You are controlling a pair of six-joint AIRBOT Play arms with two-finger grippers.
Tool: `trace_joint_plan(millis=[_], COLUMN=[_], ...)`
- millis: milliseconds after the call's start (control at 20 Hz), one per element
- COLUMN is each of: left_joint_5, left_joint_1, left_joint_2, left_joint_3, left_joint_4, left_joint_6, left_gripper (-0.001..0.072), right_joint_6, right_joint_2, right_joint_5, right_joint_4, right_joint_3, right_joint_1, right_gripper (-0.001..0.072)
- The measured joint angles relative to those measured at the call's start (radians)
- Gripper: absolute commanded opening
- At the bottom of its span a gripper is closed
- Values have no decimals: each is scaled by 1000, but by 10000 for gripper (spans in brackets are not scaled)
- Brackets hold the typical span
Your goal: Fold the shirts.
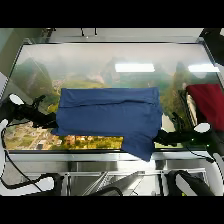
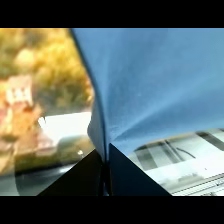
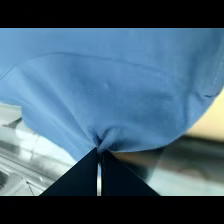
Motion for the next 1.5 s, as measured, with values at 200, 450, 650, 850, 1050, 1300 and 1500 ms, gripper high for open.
trace_joint_plan(millis=[200, 450, 650, 850, 1050, 1300, 1500], left_joint_5=[-27, -37, -41, -47, -57, -102, -185], left_joint_1=[60, 38, -37, -102, -128, -135, -121], left_joint_2=[95, 56, -96, -279, -438, -550, -573], left_joint_3=[-11, 154, 341, 482, 573, 670, 805], left_joint_4=[0, -34, -41, -41, -42, -44, -45], left_joint_6=[8, -1, -16, -39, -70, -99, -130], left_gripper=[10, 11, 11, 11, 11, 677, 676], right_joint_6=[51, -127, -297, -438, -527, -571, -492], right_joint_2=[106, -56, -352, -617, -758, -789, -726], right_joint_5=[35, -92, -144, -177, -196, -190, -164], right_joint_4=[-29, 163, 283, 379, 434, 430, 265], right_joint_3=[26, 257, 485, 639, 692, 732, 761], right_joint_1=[-1, 0, 6, 8, 8, -17, -90], right_gripper=[18, 19, 20, 20, 72, 496, 690])
